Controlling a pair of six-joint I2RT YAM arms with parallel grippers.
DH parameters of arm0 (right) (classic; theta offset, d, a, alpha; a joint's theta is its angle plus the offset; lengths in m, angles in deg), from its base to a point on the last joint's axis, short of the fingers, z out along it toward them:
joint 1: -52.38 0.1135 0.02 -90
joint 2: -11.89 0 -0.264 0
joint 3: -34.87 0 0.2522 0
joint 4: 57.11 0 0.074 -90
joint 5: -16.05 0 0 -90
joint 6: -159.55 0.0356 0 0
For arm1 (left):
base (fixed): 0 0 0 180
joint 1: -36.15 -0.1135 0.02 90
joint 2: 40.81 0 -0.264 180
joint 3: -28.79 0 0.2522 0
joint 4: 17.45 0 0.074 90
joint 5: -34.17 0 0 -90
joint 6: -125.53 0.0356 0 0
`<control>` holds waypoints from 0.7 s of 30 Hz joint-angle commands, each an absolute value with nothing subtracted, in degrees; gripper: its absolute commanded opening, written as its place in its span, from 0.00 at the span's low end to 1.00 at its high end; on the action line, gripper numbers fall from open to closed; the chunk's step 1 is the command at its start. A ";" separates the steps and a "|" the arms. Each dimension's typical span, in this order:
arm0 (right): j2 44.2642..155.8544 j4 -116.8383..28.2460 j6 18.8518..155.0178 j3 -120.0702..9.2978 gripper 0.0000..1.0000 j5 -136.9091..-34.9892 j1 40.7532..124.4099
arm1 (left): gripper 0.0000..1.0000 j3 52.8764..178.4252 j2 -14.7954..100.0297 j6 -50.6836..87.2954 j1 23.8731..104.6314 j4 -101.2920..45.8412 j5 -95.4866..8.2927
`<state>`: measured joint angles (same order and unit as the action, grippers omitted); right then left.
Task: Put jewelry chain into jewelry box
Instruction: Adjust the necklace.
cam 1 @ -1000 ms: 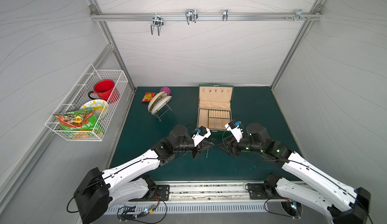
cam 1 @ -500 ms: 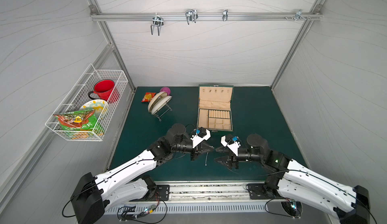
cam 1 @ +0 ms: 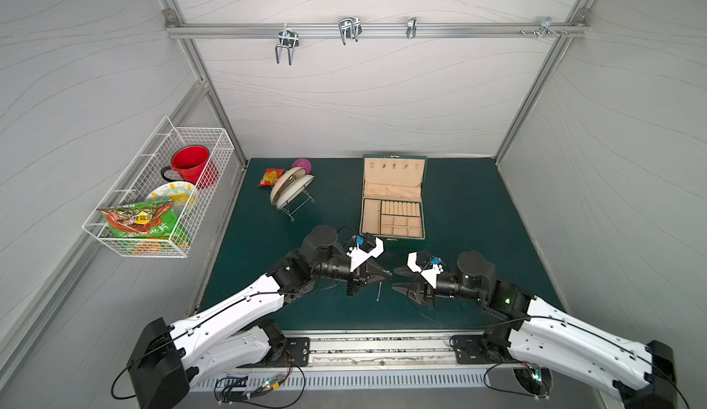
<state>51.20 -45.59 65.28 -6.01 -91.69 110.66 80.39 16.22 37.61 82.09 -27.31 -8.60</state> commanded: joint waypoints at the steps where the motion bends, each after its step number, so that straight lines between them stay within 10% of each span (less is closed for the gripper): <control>1: 51.59 -49.01 64.26 -6.60 0.41 -91.31 111.27 | 0.00 83.60 15.57 36.90 82.38 -24.36 -6.82; 21: 54.12 -51.74 63.66 -8.15 0.27 -91.63 112.20 | 0.00 83.51 15.91 35.70 82.41 -23.04 -5.03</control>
